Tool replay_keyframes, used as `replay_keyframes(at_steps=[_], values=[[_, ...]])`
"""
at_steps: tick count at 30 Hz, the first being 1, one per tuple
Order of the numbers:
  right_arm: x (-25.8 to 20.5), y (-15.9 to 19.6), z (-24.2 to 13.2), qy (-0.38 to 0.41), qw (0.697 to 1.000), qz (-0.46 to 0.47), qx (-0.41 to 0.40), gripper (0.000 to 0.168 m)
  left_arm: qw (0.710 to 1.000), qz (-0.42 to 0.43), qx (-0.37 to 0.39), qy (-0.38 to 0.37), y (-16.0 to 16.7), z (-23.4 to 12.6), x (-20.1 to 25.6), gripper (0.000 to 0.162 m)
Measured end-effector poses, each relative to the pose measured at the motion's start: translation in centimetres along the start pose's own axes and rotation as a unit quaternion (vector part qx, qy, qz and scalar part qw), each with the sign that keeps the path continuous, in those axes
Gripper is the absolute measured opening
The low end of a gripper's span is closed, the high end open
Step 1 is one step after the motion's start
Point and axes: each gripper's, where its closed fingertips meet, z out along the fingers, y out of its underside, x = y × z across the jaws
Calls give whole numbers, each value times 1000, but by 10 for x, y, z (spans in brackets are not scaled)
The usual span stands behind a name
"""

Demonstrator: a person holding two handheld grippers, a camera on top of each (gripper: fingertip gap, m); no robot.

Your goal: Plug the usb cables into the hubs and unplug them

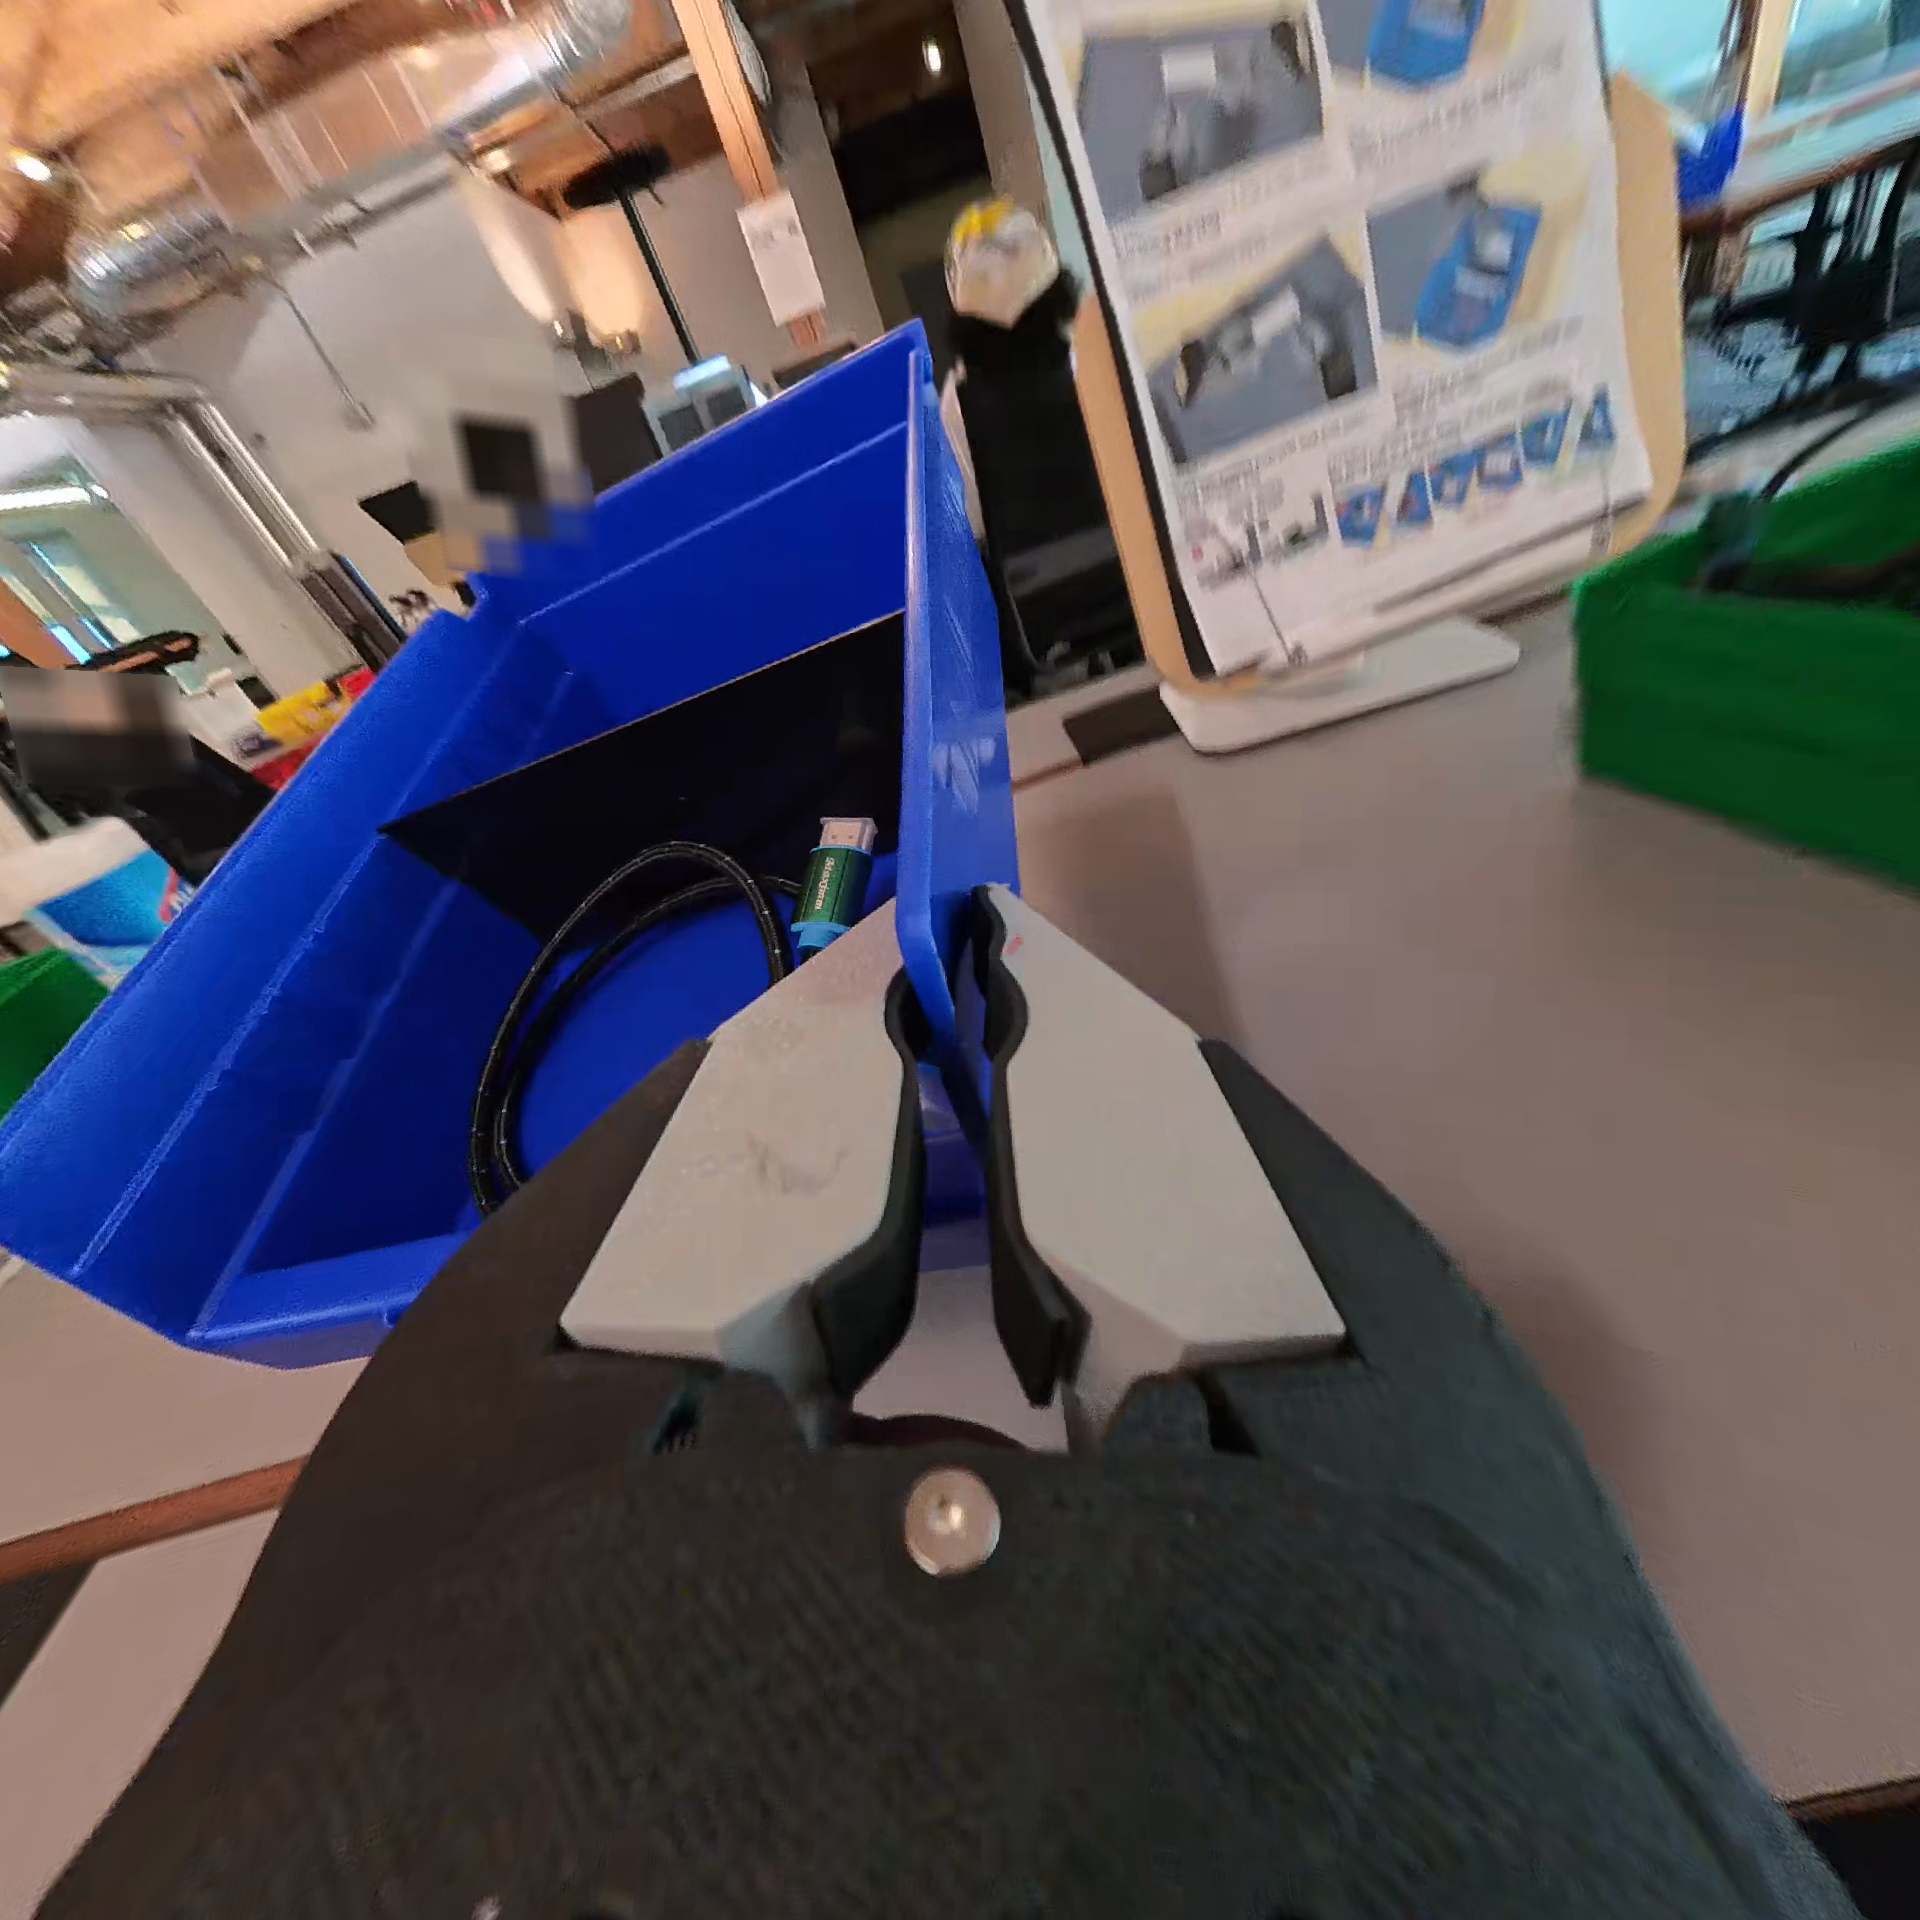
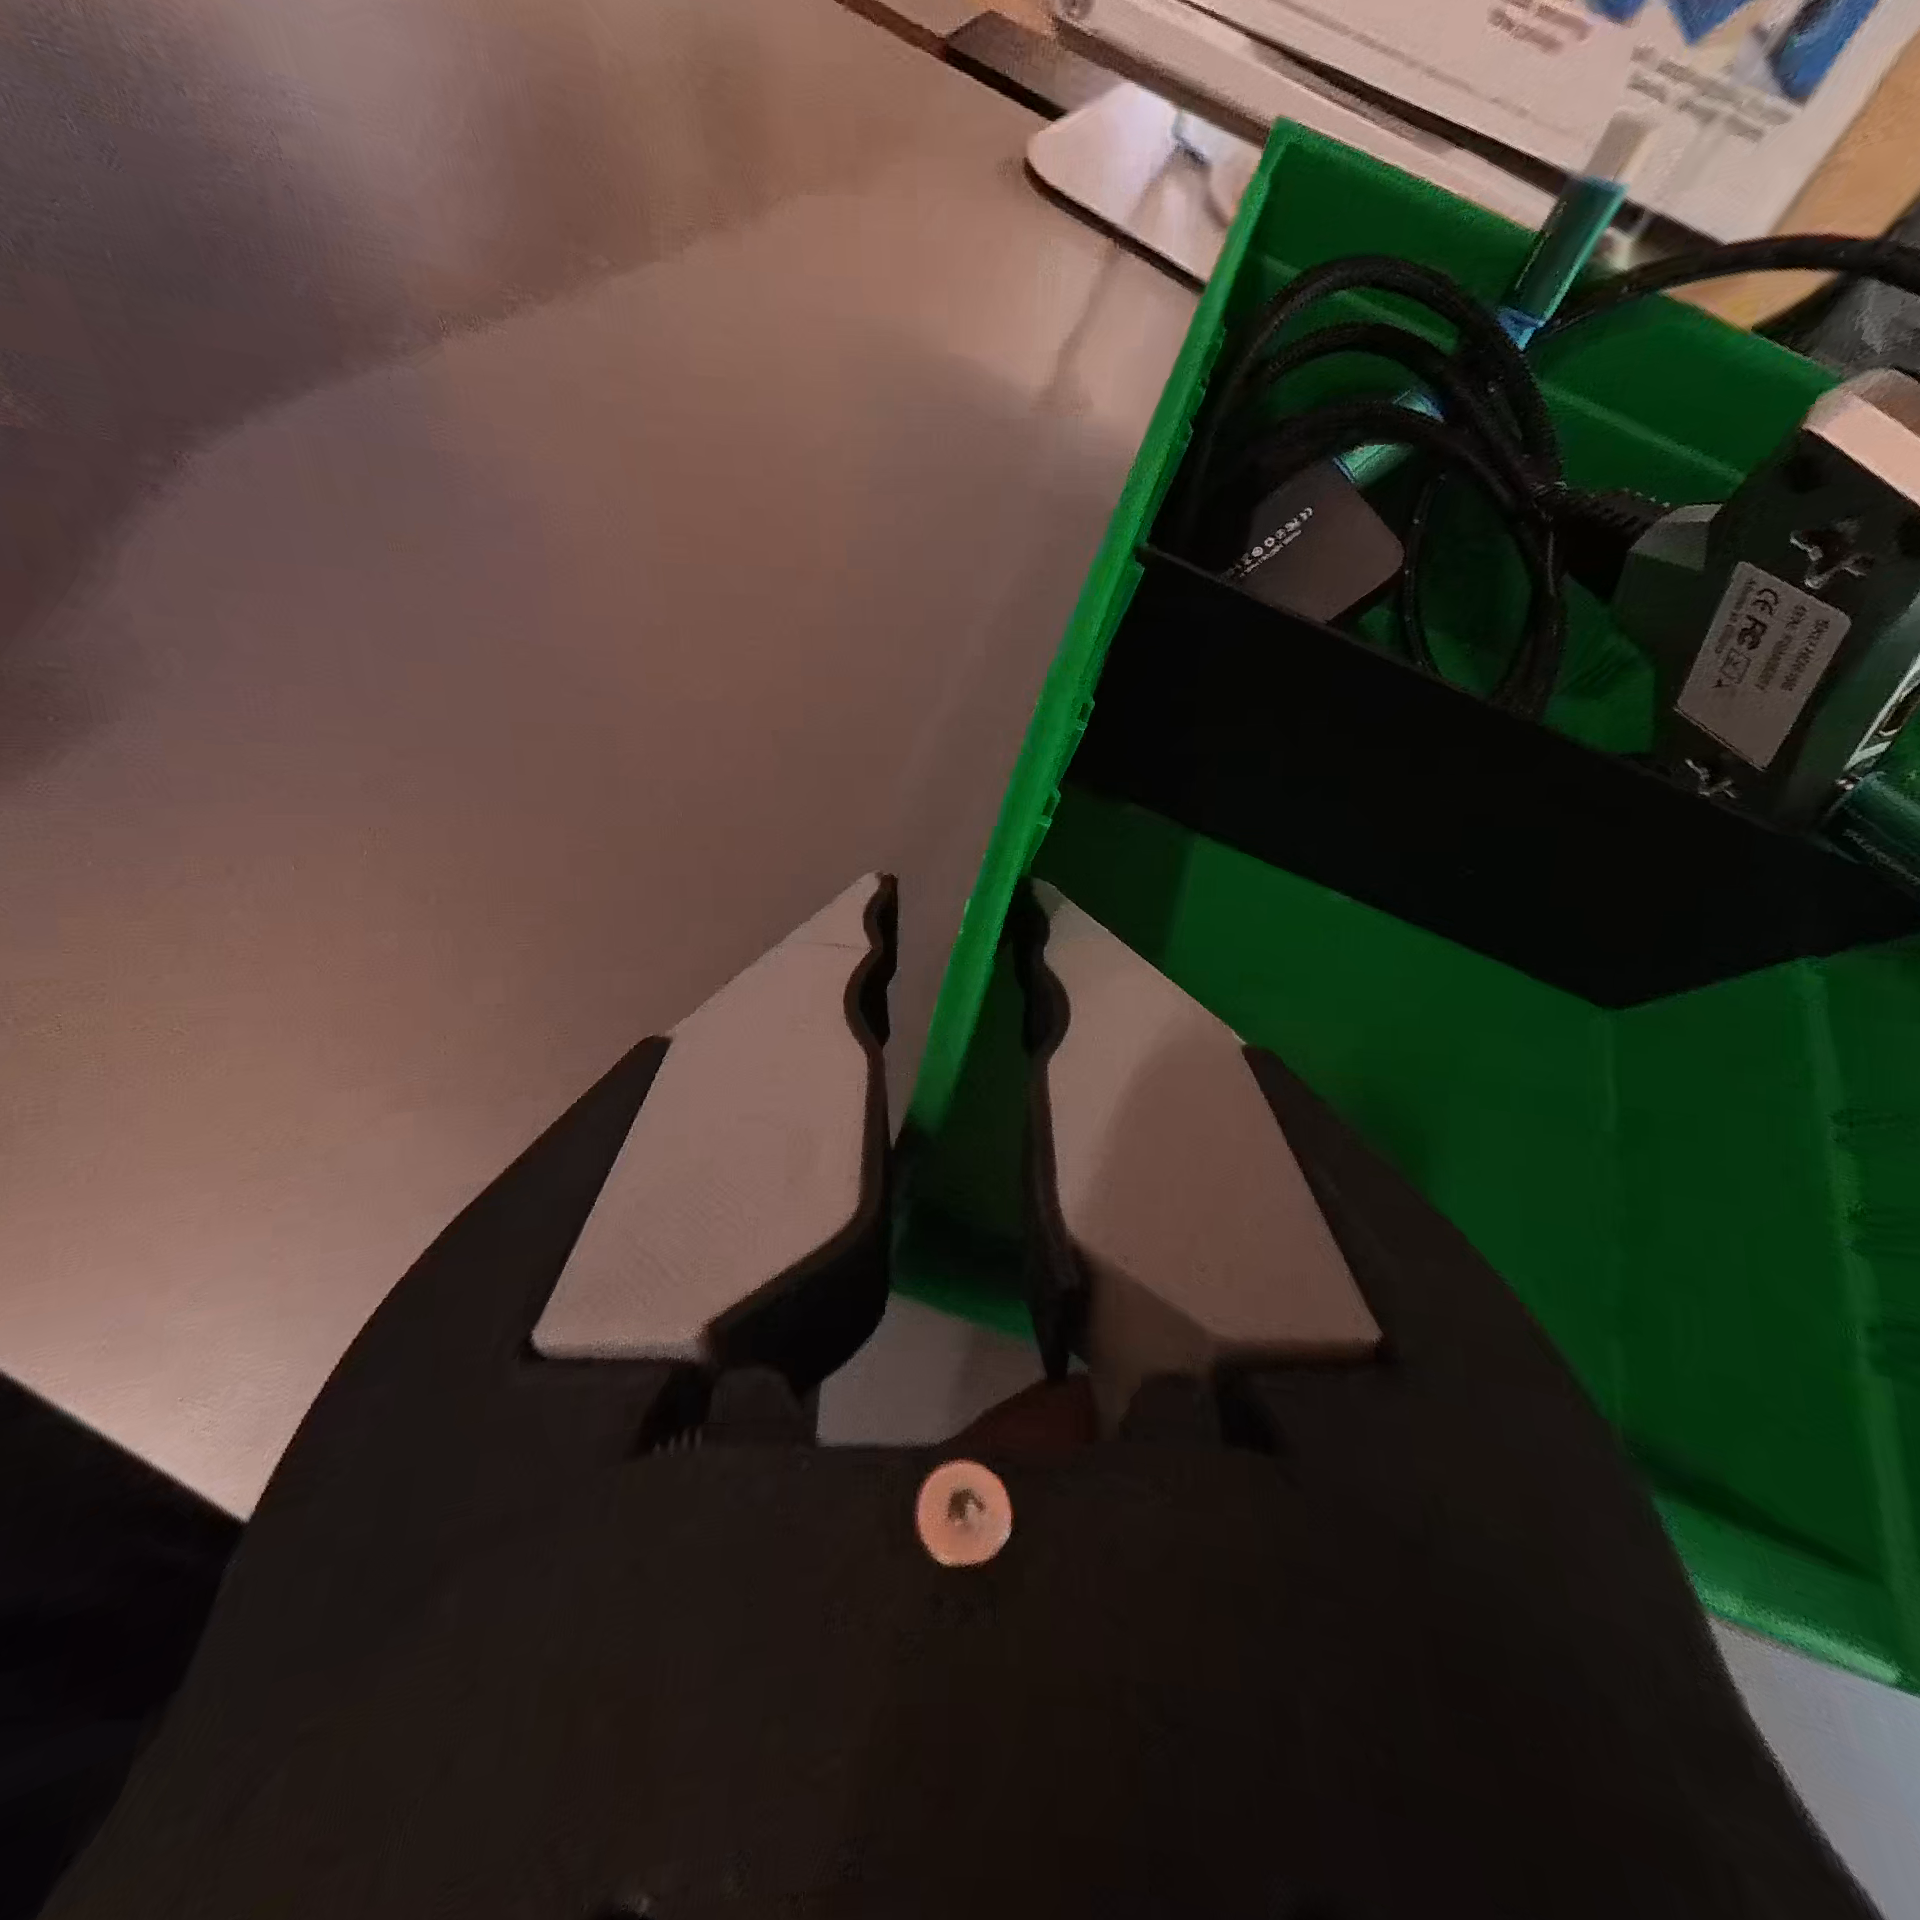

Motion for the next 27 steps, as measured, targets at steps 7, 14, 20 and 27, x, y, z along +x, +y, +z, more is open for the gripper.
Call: replay_keyframes(at_steps=[7, 14, 20, 27], values=[[-137, -61, 36, -79, 996, -27, 27, 29, 997, 20, 79, -17, -81, -30, -37, 2], [-270, -149, 34, -232, 968, -54, 78, 38, 989, 28, 144, 20, -160, -44, -40, 2], [-164, -174, -58, -199, 956, -29, 213, 41, 974, 59, 196, 99, -201, -46, 38, 2], [60, -96, -142, -33, 963, 66, 259, 43, 935, 83, 204, 276, -200, -36, 231, 2]])
